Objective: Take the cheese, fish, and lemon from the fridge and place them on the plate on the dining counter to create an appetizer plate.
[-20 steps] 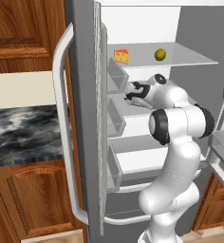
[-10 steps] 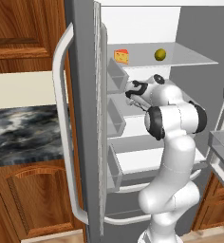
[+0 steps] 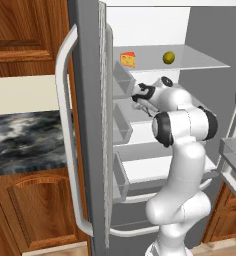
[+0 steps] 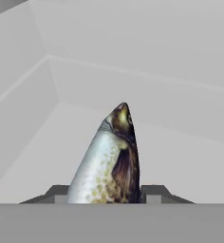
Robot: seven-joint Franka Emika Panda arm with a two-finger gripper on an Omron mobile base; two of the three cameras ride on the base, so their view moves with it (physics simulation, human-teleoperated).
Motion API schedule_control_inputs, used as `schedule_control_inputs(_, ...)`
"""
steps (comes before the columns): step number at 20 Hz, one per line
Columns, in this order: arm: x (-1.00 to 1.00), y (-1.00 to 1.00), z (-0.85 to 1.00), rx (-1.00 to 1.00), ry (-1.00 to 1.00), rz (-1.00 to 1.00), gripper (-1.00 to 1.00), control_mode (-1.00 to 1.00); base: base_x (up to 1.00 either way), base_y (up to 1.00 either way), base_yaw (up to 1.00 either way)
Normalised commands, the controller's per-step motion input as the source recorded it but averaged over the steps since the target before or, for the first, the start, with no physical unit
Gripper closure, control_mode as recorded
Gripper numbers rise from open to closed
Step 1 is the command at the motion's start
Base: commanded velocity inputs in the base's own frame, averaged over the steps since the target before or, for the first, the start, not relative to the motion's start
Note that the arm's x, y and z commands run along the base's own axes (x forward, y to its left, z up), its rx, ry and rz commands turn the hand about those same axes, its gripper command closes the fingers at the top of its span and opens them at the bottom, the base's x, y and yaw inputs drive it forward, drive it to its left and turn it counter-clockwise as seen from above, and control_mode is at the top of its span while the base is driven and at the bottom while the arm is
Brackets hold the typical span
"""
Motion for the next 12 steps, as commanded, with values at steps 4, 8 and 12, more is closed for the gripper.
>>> schedule_control_inputs(4,-0.75,0.0,0.27,0.0,-0.02,-0.12,1.0,-1.0,0.0,0.0,0.0)
schedule_control_inputs(8,-1.0,0.0,0.65,0.0,-0.02,-0.14,1.0,-1.0,0.0,0.0,0.0)
schedule_control_inputs(12,-1.0,0.0,0.58,0.0,-0.01,-0.14,1.0,-1.0,0.0,0.0,0.0)
